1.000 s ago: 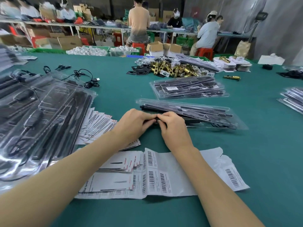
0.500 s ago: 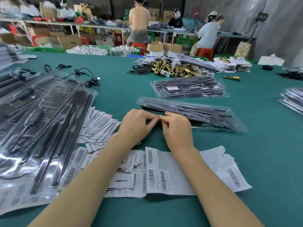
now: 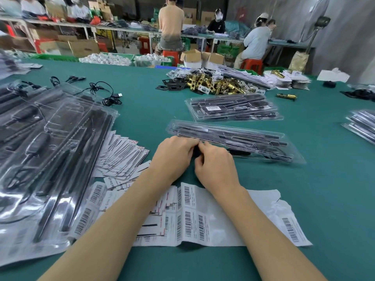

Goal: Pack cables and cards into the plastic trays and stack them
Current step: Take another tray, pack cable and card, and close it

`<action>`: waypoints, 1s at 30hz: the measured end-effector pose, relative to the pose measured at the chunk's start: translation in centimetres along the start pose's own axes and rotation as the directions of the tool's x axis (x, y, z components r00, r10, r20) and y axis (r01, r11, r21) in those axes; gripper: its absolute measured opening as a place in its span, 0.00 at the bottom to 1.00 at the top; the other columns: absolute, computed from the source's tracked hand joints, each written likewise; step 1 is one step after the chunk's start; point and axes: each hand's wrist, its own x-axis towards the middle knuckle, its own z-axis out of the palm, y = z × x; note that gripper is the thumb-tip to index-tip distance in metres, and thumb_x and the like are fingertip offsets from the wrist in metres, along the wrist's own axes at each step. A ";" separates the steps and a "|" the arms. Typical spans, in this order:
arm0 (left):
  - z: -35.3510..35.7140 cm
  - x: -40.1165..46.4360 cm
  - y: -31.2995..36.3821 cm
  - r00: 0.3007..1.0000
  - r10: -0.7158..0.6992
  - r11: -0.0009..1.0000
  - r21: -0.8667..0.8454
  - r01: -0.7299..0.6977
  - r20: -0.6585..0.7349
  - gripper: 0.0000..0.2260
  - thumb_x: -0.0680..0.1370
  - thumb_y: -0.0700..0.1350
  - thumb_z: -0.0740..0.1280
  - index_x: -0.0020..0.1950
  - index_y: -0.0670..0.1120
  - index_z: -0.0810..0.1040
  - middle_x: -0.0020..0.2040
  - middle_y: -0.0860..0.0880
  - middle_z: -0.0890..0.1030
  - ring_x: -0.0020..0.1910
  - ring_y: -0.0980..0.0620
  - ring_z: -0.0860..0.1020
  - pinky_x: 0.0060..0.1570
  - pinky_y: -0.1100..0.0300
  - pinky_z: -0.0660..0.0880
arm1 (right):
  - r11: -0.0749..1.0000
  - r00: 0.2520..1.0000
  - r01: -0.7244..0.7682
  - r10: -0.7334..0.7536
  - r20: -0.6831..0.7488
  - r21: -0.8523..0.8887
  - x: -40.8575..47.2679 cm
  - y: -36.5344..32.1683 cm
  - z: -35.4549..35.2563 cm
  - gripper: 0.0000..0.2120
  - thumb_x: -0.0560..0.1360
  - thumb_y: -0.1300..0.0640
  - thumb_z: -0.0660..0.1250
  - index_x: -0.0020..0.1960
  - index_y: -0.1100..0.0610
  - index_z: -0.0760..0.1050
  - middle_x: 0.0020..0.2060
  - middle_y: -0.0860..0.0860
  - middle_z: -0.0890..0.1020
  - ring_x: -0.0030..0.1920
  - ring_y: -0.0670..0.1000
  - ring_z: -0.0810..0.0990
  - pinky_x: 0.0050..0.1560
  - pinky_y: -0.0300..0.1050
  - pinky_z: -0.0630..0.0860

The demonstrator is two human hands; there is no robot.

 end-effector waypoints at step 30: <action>0.9 -0.7 -0.1 0.960 0.122 0.967 0.188 -0.173 0.254 0.24 0.85 0.46 0.53 0.81 0.43 0.57 0.80 0.46 0.62 0.74 0.45 0.66 0.70 0.52 0.63 | 0.999 0.998 -0.043 0.044 -0.052 0.027 0.6 0.7 0.0 0.11 0.75 0.57 0.62 0.46 0.55 0.83 0.39 0.54 0.84 0.39 0.58 0.76 0.38 0.47 0.65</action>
